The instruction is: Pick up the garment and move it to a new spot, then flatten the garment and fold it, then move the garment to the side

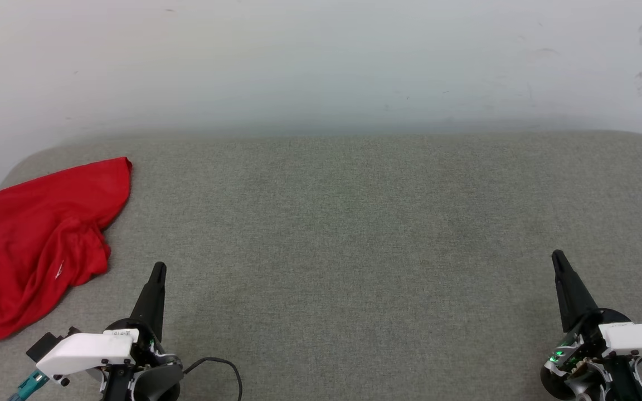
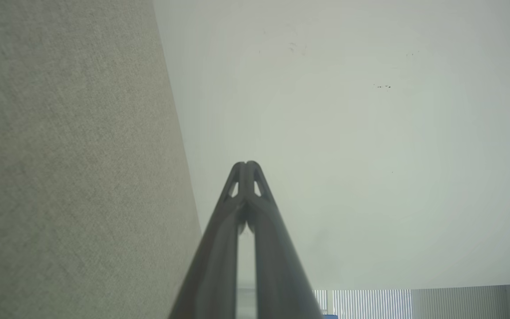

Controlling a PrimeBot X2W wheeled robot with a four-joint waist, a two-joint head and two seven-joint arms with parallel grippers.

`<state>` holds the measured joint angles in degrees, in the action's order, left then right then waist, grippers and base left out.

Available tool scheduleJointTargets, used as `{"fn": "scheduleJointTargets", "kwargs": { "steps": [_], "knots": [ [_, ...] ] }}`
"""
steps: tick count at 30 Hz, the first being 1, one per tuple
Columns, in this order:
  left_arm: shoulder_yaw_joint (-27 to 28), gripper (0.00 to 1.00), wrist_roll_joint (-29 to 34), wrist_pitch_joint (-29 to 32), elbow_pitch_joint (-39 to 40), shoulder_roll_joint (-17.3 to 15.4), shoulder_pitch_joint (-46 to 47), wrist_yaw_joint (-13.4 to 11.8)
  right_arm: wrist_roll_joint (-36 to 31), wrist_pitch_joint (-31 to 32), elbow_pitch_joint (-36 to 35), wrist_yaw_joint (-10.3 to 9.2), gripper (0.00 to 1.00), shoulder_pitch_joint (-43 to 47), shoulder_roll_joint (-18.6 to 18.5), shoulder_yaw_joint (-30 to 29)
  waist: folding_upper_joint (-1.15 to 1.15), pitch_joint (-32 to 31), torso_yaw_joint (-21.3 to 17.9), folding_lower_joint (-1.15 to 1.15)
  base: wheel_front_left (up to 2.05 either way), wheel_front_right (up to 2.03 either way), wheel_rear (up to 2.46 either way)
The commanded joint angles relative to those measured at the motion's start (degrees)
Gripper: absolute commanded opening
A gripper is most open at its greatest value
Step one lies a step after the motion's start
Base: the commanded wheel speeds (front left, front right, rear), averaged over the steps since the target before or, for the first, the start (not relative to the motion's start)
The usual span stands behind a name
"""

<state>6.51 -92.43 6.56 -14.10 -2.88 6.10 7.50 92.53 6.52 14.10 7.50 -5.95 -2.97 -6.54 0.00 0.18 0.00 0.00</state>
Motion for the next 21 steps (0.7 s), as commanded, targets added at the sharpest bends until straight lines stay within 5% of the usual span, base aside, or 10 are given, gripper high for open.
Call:
{"fn": "scheduleJointTargets", "kwargs": {
  "steps": [1, 11, 12, 21],
  "knots": [
    [0.1, 0.0, 0.0, 0.1, 0.1, 0.1, 0.3, 0.1, -0.2, 0.0, 0.0, -0.02, 0.0, -0.6, 0.1, 0.0, 0.0, 0.0, 0.0, 0.0, 0.0, 0.0, 0.0],
    [0.2, 0.0, 0.0, 0.1, 0.1, 0.1, 0.3, 0.1, -0.2, 0.0, 0.0, -0.02, 0.0, -0.6, 0.1, 0.0, 0.0, 0.0, 0.0, 0.0, 0.0, 0.0, 0.0],
    [0.0, 1.0, 0.0, 0.0, 0.0, 0.0, 0.0, 0.0, 0.0, 0.0, 0.0, 0.0, 1.0, 0.0, 0.0, 0.0, 0.0, 0.0, 0.0, 0.0, 0.0, 0.0, 0.0],
    [-2.7, 1.0, 0.3, -2.0, 0.4, 0.1, -0.1, 0.0, -0.5, -1.9, -0.8, -0.01, 1.0, 1.1, 0.0, 1.2, 0.0, 0.1, 0.0, 0.0, 0.0, 0.0, 0.0]
  ]
}}
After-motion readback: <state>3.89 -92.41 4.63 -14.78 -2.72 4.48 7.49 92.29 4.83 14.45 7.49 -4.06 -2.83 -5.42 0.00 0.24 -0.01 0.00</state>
